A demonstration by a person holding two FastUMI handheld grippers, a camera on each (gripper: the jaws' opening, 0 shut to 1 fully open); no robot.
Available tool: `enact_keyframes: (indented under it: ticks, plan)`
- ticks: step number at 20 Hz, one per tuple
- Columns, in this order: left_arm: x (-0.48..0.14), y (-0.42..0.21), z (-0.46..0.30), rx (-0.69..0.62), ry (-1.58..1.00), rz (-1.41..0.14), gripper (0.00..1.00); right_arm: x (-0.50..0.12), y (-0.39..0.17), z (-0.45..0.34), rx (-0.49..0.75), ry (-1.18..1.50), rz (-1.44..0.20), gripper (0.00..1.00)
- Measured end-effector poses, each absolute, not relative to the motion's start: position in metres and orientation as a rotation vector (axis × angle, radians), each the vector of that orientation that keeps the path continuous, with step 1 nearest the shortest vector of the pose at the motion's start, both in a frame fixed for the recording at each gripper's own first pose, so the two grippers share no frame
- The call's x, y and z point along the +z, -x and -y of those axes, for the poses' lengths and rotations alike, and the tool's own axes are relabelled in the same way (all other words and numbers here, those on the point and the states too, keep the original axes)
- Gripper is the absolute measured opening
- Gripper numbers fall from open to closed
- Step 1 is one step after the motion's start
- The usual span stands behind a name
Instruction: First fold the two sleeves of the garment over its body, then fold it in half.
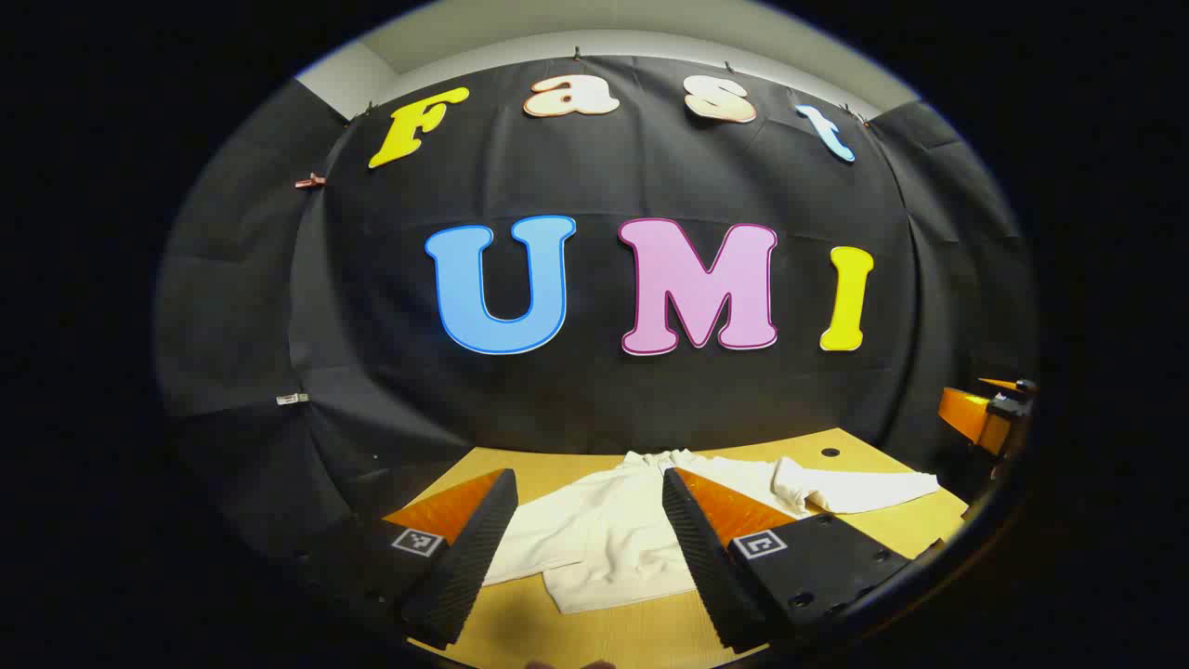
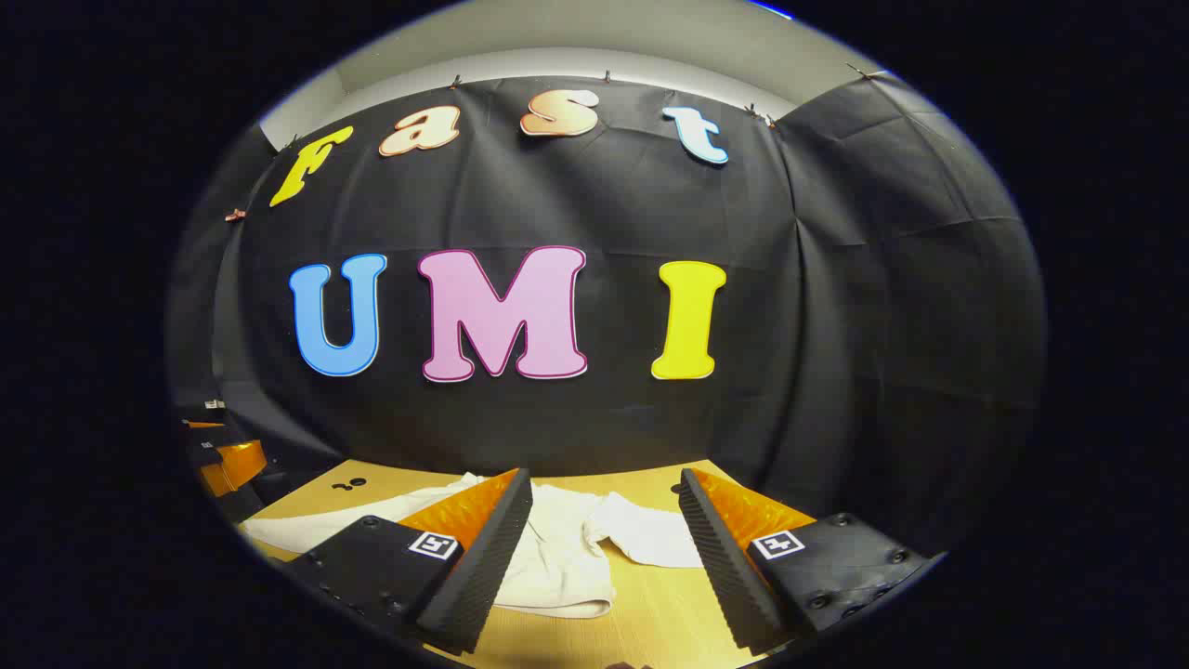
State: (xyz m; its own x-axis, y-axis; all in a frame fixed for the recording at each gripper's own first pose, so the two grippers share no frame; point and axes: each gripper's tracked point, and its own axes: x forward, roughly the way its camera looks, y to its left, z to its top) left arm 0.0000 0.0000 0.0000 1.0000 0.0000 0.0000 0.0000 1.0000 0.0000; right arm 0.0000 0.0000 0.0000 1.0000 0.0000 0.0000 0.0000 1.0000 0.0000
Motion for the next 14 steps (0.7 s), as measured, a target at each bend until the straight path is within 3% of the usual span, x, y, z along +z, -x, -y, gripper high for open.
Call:
enact_keyframes:
  ticks: [14]
  plan:
    - [-0.009, -0.024, 0.010, -0.005, -0.002, -0.029, 0.97, -0.012, -0.034, -0.019, 0.043, 0.037, -0.037, 0.98]
